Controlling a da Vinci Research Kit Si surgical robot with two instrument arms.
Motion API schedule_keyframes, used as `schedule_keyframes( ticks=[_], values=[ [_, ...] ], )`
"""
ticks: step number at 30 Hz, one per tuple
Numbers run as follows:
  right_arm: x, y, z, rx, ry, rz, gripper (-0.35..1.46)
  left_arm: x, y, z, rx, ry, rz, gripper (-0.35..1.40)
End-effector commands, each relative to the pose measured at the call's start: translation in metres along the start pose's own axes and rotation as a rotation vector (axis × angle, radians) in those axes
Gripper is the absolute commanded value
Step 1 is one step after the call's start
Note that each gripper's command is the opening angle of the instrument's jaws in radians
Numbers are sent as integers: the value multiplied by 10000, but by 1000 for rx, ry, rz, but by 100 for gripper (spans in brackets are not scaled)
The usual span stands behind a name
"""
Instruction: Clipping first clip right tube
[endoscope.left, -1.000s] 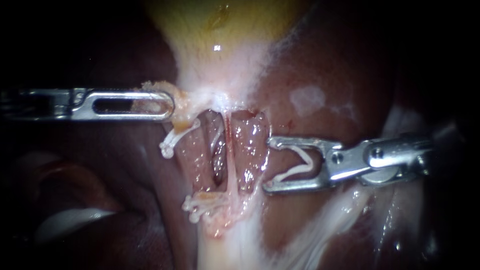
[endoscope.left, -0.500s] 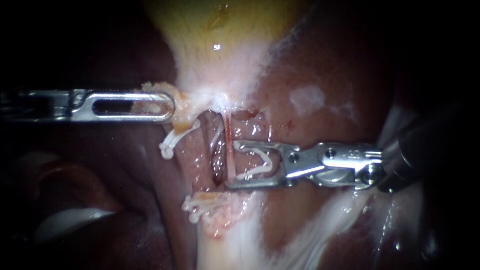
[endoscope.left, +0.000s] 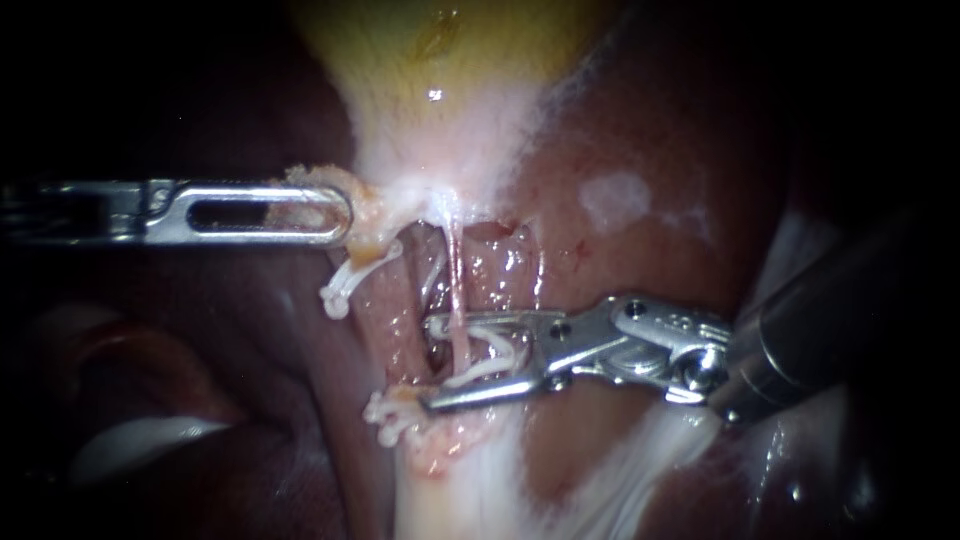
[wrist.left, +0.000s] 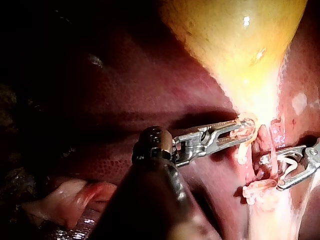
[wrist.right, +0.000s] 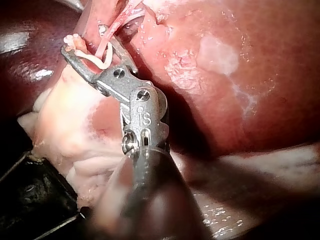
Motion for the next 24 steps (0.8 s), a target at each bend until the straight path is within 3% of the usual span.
schedule_keyframes(
  ticks=[1, 6, 12, 24],
  values=[
    [0, 0, 0, 9, 6, 7, 46, 0, 1, 1, 0, 0, 0, -35],
    [-3, 0, 3, 64, 37, 53, 45, 0, 1, 2, -1, -1, 0, -35],
    [-18, -8, 4, 121, 24, 110, 41, 0, 2, 2, -1, 0, 1, -35],
    [-17, -4, 4, 109, 24, 158, 25, 1, 4, 3, 0, -1, 1, -35]
  ],
)
